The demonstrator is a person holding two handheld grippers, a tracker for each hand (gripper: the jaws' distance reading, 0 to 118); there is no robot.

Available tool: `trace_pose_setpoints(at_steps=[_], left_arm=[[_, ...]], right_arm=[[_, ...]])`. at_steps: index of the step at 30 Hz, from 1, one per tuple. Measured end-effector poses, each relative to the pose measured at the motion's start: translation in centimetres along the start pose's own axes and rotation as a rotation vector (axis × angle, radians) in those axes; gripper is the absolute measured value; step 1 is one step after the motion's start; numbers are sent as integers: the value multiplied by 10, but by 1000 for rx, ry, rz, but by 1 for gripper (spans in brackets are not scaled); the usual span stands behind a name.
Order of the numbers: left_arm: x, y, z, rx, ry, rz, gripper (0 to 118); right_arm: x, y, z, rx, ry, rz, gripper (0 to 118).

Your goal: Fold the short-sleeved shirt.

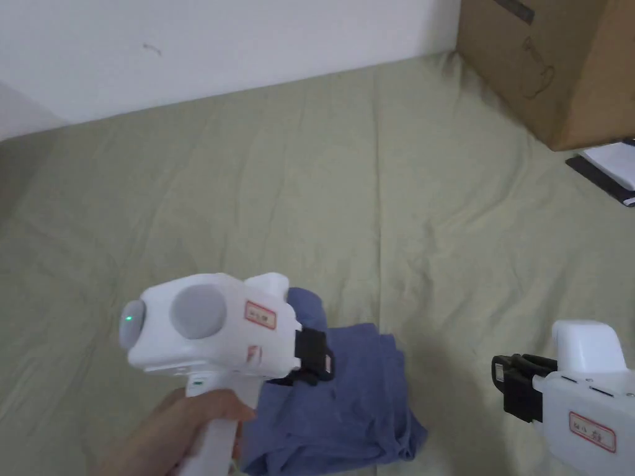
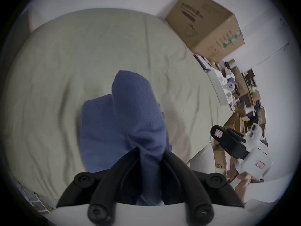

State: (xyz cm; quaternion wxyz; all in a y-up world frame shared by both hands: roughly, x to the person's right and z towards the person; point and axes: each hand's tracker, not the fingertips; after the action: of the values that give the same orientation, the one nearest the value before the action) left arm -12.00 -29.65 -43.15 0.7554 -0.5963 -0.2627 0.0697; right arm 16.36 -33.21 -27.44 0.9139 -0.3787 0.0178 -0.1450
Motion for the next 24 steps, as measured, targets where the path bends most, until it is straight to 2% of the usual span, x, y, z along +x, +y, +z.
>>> trace_pose_setpoints(at_steps=[2,3,4,5,6,10,12,13,14,15,16,19,24], left_arm=[[9,5,-26,-57,-21,-29,19],[11,5,-35,-70,-37,-26,29],[12,5,-42,-78,-82,-34,52],[11,4,-46,-87,-102,-38,83],[9,3,-44,-86,-91,-31,95],[-5,-1,-20,-49,-73,-38,97],[-19,-2,-3,1,-39,7,92],[-30,-3,4,33,-35,43,77],[-39,-4,8,54,-49,69,39],[-46,-4,9,54,-58,105,9],[-54,-6,8,56,-50,136,0],[-63,-16,-5,63,-73,147,0],[-43,-23,-59,-25,-240,154,0]], right_arm=[[7,-3,4,2,-12,-22,0],[10,-4,6,1,-19,-30,0],[12,-5,7,-1,-25,-37,0],[14,-6,8,-4,-30,-45,0],[16,-7,8,-8,-36,-52,0],[21,-9,3,-25,-45,-65,0],[20,-9,0,-29,-40,-65,0],[18,-9,-1,-30,-38,-62,0],[16,-9,-2,-30,-35,-60,0],[14,-9,-3,-32,-27,-57,0],[13,-9,-5,-34,-22,-53,0],[9,-8,-7,-38,-14,-33,0],[14,-9,-13,-48,-15,-28,0]])
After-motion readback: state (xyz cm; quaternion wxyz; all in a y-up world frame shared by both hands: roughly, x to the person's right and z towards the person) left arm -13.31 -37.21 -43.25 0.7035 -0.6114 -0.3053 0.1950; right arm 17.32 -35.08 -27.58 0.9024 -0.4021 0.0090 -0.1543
